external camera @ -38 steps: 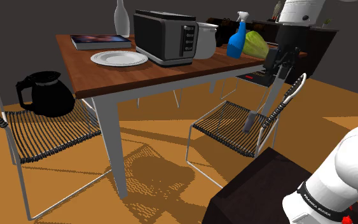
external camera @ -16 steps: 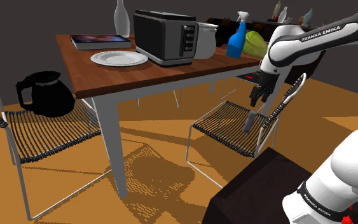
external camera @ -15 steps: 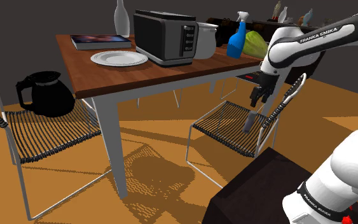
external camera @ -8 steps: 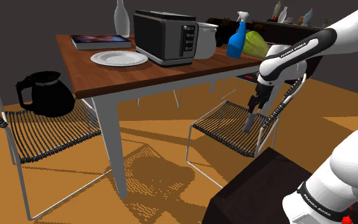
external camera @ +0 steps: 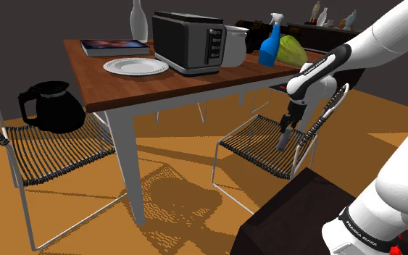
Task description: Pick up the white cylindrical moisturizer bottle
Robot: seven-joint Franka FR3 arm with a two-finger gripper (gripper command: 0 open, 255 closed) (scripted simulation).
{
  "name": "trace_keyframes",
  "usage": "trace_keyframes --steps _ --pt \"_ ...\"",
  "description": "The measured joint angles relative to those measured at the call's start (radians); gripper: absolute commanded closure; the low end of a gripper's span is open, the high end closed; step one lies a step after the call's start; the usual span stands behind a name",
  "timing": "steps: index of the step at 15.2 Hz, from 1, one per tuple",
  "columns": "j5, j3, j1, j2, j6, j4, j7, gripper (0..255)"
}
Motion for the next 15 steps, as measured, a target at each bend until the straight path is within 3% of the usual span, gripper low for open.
trace_keyframes --steps 4,5,15 --pt "0.04 0.009 -0.003 0.055 0.055 -0.005 -0.026 0" --pt "0.042 0.009 -0.003 0.057 0.058 -0.007 -0.028 255" --pt "0.044 0.01 -0.004 0.058 0.062 -0.008 -0.03 255"
